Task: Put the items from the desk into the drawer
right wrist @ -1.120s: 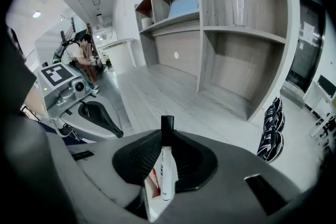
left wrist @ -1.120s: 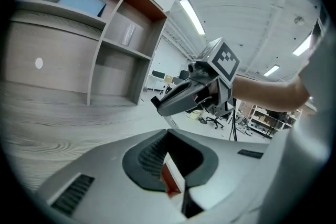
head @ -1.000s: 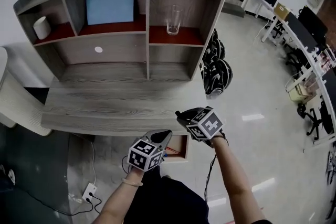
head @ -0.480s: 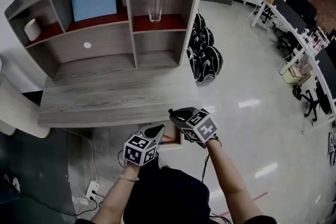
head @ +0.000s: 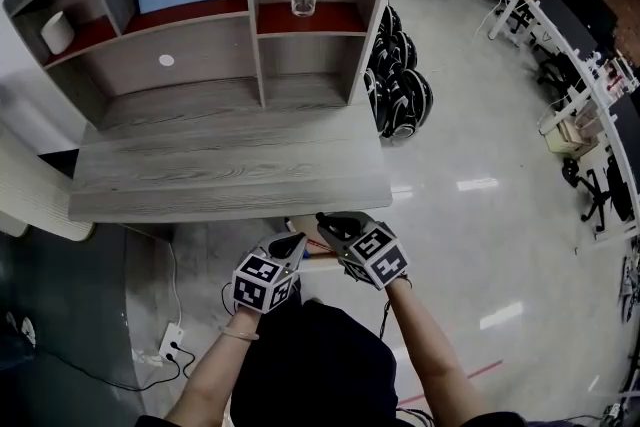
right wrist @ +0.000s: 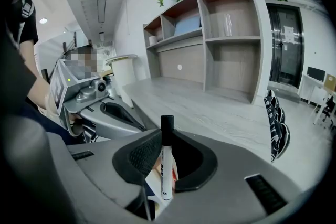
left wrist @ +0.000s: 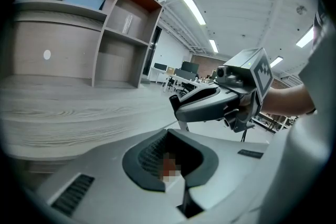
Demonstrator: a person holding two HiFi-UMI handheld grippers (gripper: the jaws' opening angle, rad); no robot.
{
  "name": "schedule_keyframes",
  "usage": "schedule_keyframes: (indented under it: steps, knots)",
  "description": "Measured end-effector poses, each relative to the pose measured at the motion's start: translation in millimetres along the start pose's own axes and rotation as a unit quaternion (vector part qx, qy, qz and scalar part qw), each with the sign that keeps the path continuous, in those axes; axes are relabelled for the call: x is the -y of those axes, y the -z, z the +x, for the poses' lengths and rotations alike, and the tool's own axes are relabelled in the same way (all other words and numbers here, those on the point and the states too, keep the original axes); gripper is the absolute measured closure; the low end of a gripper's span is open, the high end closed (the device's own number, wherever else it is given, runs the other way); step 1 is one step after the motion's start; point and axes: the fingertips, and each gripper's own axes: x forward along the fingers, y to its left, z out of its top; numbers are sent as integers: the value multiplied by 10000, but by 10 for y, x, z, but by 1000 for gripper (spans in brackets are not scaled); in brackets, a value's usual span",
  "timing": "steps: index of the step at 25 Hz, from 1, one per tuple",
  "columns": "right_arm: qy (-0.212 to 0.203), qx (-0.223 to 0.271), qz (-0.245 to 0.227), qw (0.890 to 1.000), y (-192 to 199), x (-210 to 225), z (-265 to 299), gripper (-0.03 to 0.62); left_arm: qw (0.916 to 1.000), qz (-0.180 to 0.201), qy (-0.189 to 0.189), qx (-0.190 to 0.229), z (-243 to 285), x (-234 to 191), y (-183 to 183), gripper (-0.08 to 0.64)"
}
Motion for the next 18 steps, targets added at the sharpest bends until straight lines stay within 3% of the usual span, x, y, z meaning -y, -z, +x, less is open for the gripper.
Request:
schedule_keyframes:
  steps: [8,18]
  knots:
    - [5,42,-511,9987,250,-170,238,529,9996,-105,-163,-210,-35,-99,303,557]
    - [44,-143,-595,9981,608,-153,555,529,9979,-504,-386,-105,7,-216,498,557]
